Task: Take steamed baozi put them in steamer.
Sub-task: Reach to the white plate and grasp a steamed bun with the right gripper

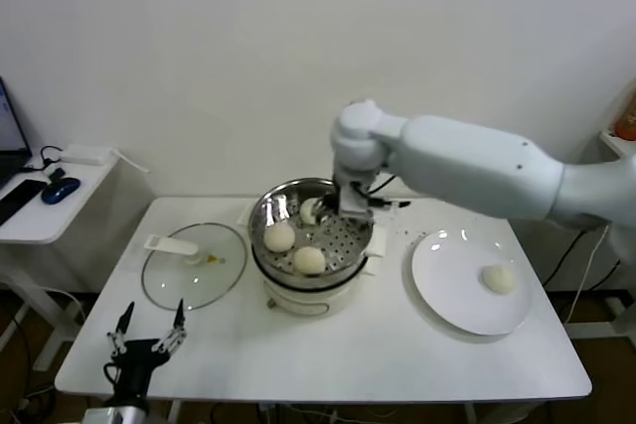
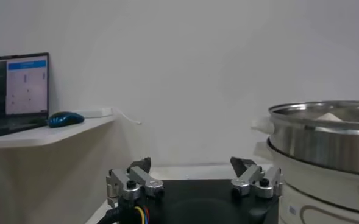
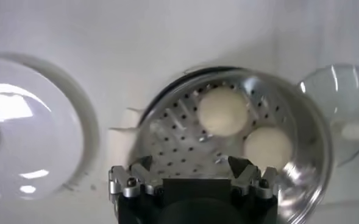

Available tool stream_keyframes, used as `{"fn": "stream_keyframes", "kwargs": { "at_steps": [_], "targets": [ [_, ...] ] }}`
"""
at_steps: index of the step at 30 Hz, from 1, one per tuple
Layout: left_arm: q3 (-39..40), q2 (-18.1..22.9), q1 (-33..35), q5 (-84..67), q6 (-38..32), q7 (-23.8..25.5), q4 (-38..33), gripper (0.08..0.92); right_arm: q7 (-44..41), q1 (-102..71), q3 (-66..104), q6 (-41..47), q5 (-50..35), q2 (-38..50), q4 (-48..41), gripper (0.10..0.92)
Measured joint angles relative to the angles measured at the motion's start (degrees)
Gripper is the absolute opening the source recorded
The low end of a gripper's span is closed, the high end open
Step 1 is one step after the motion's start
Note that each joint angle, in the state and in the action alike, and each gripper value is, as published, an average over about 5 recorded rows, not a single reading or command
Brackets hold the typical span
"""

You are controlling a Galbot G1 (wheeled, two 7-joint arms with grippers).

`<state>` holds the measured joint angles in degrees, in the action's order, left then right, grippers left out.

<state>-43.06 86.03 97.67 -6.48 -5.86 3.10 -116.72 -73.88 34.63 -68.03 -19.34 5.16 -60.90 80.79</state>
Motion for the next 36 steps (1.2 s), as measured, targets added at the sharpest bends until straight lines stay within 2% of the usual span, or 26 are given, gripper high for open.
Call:
{"fn": "stream_keyframes", "kwargs": {
  "at_steps": [8,15,27,36],
  "targets": [
    [0.5,-0.7,0.3,0.1,-0.1,0.1,-0.5,0.823,1.8,3.0,-4.3,10.0,-14.7,9.3,-5.1,0.823],
    [0.7,-0.7,0.4,0.3,-0.1,0.1,-0.6,0.823,4.2,-0.3,-3.4,15.8,-19.9,17.2,-9.4,0.823],
    [1.3,-0.3,-0.8,1.2,0.5,0.2,-0.6,0.823,5.7,-15.3,8.4,18.1,-13.3,24.7,-15.5,0.823],
    [1.3,0.1,-0.8,1.5,0.3,0.2,-0.2,0.823,5.5,-26.2,18.4,14.9,-1.6,25.2,-21.1,0.823]
  ]
}}
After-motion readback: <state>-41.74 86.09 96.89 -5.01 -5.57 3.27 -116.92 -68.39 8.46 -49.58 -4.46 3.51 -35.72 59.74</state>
